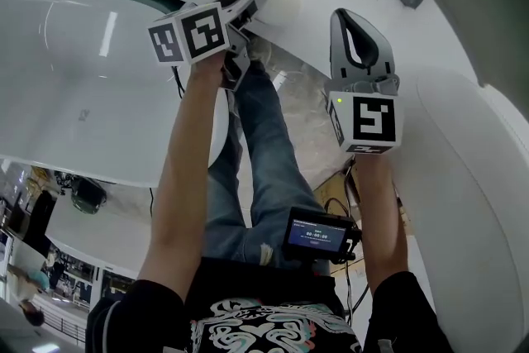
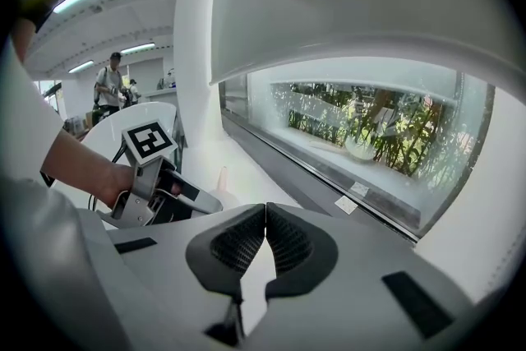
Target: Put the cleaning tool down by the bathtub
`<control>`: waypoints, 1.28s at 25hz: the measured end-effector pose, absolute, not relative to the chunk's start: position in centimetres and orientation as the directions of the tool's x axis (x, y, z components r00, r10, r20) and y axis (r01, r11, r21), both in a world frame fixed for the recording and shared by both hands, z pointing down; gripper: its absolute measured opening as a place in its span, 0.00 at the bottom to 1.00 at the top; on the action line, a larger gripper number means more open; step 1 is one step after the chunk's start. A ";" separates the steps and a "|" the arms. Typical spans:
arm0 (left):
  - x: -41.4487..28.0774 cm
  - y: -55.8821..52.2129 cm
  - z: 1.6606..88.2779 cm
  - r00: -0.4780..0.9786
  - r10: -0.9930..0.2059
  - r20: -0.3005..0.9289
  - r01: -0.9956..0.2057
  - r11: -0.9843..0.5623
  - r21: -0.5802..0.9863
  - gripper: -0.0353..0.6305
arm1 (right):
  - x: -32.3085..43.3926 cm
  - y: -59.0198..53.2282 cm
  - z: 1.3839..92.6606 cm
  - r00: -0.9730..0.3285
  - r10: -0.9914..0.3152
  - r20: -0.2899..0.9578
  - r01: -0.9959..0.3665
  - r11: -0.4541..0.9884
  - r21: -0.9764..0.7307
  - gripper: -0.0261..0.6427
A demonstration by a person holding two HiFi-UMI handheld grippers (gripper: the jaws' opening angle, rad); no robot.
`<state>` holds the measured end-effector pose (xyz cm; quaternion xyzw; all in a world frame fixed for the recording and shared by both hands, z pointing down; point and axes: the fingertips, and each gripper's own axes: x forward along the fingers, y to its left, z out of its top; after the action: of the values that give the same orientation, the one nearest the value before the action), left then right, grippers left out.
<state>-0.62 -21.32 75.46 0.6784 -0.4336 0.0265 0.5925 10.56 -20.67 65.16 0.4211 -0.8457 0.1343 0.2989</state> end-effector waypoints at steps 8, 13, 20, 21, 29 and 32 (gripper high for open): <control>0.1 -21.5 76.8 0.625 -0.558 0.547 -0.596 0.113 0.795 0.26 | 10.3 -20.5 65.7 -0.476 -0.625 0.618 -0.792 0.610 0.006 0.08; 0.0 -21.1 77.9 0.613 -0.534 0.582 -0.625 0.123 0.771 0.26 | 10.2 -20.1 66.0 -0.476 -0.622 0.622 -0.796 0.606 -0.004 0.08; 0.0 -20.9 78.7 0.600 -0.513 0.614 -0.643 0.147 0.752 0.26 | 9.6 -19.7 66.5 -0.476 -0.610 0.633 -0.794 0.608 -0.011 0.08; 0.0 -20.9 78.7 0.602 -0.509 0.615 -0.643 0.148 0.752 0.26 | 9.4 -19.7 66.6 -0.477 -0.607 0.636 -0.794 0.608 -0.015 0.08; -0.4 -20.6 78.6 0.584 -0.506 0.635 -0.664 0.152 0.732 0.28 | 9.0 -19.8 66.9 -0.477 -0.597 0.645 -0.800 0.599 -0.037 0.08; -0.3 -20.4 78.5 0.585 -0.504 0.636 -0.673 0.137 0.727 0.32 | 8.9 -19.8 67.1 -0.474 -0.594 0.650 -0.802 0.596 -0.041 0.08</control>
<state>-0.33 -20.44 78.48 0.6531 -0.4504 0.0697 0.6047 8.92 -19.84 67.09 0.4150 -0.8409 0.1731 0.3011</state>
